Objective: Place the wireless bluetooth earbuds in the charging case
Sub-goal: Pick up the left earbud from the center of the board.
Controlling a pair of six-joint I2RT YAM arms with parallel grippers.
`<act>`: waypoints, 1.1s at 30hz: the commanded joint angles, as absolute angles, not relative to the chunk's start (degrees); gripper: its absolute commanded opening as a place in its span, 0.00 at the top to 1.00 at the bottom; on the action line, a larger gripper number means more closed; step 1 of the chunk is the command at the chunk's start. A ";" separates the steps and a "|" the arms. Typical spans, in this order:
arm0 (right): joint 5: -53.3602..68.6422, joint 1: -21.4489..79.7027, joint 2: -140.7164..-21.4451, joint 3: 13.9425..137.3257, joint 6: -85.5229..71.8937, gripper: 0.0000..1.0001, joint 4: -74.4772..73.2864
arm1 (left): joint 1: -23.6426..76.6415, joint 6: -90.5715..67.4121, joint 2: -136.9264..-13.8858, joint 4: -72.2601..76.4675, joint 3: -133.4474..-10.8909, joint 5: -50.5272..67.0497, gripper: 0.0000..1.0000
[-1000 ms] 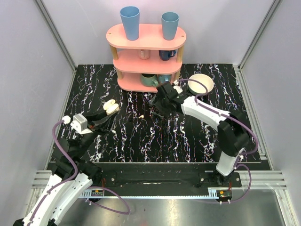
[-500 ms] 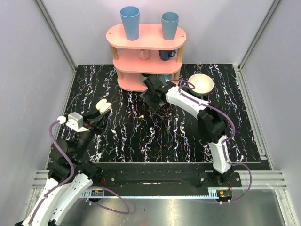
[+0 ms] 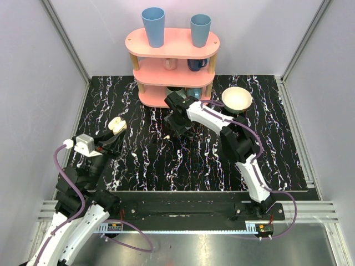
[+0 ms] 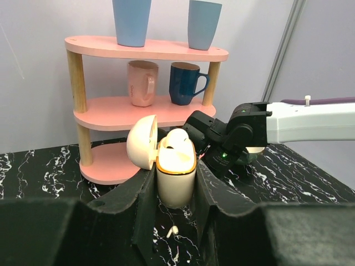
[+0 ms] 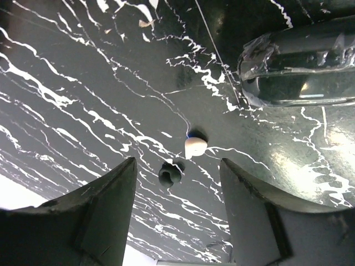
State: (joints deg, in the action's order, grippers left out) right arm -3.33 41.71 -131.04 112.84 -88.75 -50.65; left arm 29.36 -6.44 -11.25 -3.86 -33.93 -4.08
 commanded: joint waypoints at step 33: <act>-5.01 43.68 -138.52 121.73 -93.78 0.53 -57.30 | 29.36 -5.01 -9.49 -2.02 -33.84 -5.98 1.00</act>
State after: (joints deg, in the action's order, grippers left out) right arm -2.31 43.29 -138.41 119.61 -92.01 -55.68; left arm 29.36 -5.78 -10.20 -4.16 -33.28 -5.02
